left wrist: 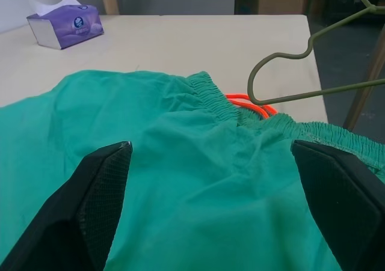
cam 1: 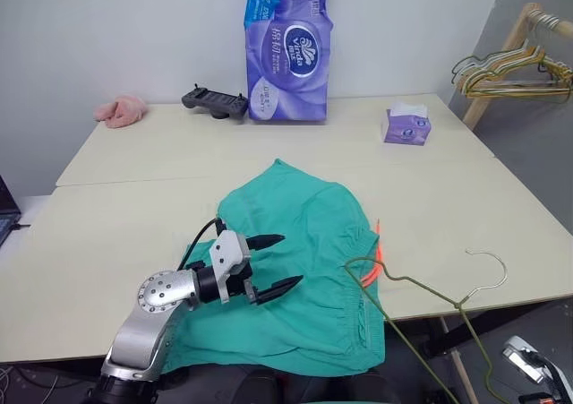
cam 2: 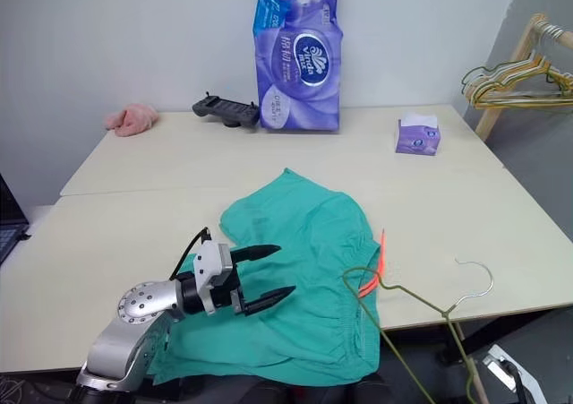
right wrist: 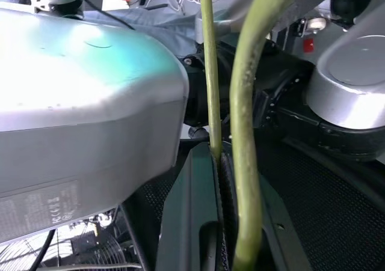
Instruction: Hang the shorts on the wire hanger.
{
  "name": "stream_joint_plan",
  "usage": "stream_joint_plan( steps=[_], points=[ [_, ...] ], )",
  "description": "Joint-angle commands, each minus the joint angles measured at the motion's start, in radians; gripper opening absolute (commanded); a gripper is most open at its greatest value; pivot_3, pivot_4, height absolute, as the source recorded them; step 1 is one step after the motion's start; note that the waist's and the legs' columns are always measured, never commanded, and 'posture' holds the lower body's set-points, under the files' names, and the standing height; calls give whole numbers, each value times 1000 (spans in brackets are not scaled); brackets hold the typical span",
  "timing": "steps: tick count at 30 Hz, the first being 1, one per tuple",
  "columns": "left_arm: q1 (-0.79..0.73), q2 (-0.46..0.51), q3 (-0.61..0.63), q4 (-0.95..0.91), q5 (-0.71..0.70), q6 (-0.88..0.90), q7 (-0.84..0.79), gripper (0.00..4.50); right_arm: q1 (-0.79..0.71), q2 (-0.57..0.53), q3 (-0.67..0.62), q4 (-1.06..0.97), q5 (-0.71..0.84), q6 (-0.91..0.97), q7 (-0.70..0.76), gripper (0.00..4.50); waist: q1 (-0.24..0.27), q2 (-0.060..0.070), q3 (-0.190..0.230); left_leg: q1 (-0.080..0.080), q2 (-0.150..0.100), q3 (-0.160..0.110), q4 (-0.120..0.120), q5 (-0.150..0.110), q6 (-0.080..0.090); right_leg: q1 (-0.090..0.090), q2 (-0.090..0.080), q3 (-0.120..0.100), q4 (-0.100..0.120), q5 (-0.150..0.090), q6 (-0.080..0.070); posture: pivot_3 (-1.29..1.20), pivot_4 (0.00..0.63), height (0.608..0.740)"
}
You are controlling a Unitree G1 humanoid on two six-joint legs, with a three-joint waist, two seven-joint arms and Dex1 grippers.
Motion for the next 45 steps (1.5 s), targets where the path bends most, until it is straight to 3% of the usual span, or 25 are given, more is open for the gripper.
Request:
stream_joint_plan(
  steps=[1, 9, 15, 26, 31, 45],
  points=[
    [-30, 7, -3, -22, -8, -18, 4, 4493, 29, 5, 4, 24, 0, -49, -7, 0, 0, 0, 0, 0, 0, 0, 0, 0, 0, 0, 0, 0, 0, 0, 0, 21, 90, 740],
    [-58, 20, -11, -19, -21, -1, 6, 4493, 144, -11, 42, 98, -76, -178, 1, 0, 0, 0, 1, 0, 0, 0, 0, 0, -1, 0, -1, 0, -1, 0, 0, 11, 95, 740],
    [-63, 23, -21, -27, -25, 9, 1, 4493, 136, 2, 60, 88, -60, -185, -32, 0, -1, -1, 6, 0, 1, -1, 0, -1, -2, 0, -1, 0, -1, -1, -1, 7, 98, 740],
    [-87, 25, -28, -7, -22, 4, 0, 4493, -229, 41, 177, 135, 60, -35, -169, 0, -3, -5, 18, -1, 1, -1, 0, -1, -2, -1, -1, -1, -1, -1, -1, 15, 92, 740],
    [-82, 25, -28, -15, -23, 5, 12, 4493, -289, 41, 209, 163, 68, -9, -200, 0, 1, -5, 18, -2, 0, -3, -1, -2, -2, -2, -1, -3, -2, -1, 0, 33, 90, 740],
    [-47, 32, -22, -12, -22, -11, 6, 4493, -78, -55, 146, 220, 13, -136, -112, 0, 1, -5, 21, -2, 1, -4, -1, -2, -1, -3, -2, -4, -2, -2, -1, 33, 97, 740]
  ],
)
